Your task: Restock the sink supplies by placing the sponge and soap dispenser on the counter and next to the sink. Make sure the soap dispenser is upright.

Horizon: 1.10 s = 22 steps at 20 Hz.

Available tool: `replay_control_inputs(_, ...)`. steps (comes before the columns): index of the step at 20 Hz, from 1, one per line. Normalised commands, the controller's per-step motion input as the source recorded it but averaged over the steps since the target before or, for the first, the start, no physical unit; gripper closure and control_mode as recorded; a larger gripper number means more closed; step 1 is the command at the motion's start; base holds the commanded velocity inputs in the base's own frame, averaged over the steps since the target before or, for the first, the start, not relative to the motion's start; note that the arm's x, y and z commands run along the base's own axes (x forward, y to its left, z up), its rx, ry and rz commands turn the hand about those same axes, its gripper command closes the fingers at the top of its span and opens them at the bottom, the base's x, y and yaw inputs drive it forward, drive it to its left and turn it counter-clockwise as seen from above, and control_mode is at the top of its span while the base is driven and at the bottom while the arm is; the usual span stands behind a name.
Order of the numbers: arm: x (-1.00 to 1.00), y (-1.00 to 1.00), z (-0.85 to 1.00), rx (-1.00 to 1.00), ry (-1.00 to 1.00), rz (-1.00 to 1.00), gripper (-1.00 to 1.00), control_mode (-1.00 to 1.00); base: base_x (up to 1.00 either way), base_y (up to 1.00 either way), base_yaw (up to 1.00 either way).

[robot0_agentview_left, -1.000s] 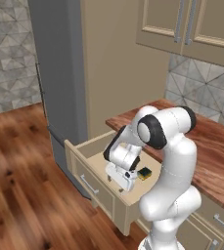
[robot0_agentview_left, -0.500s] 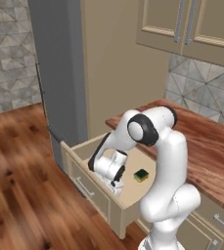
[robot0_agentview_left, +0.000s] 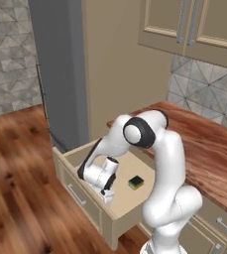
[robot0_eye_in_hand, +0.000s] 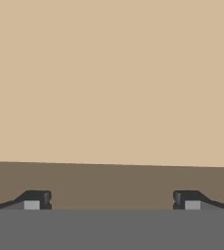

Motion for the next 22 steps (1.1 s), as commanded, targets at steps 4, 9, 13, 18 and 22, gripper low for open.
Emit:
replay_control_inputs(4,-0.09,0.57,0.0,0.0,0.02,0.0,-1.0,-1.0,0.0,0.0,0.0)
replay_control_inputs(9,-0.17,0.52,-0.01,0.0,0.02,0.0,-1.0,-1.0,0.0,0.0,0.0)
replay_control_inputs(13,-0.27,0.45,0.0,0.0,0.0,0.0,-1.0,-1.0,0.0,0.0,0.0)
replay_control_inputs(18,-0.36,0.42,0.08,0.0,0.0,-0.01,-1.0,-1.0,0.0,0.0,0.0)
replay_control_inputs(22,0.0,-0.21,0.37,-0.02,0.0,-0.07,-1.0,-1.0,0.0,0.0,0.0)
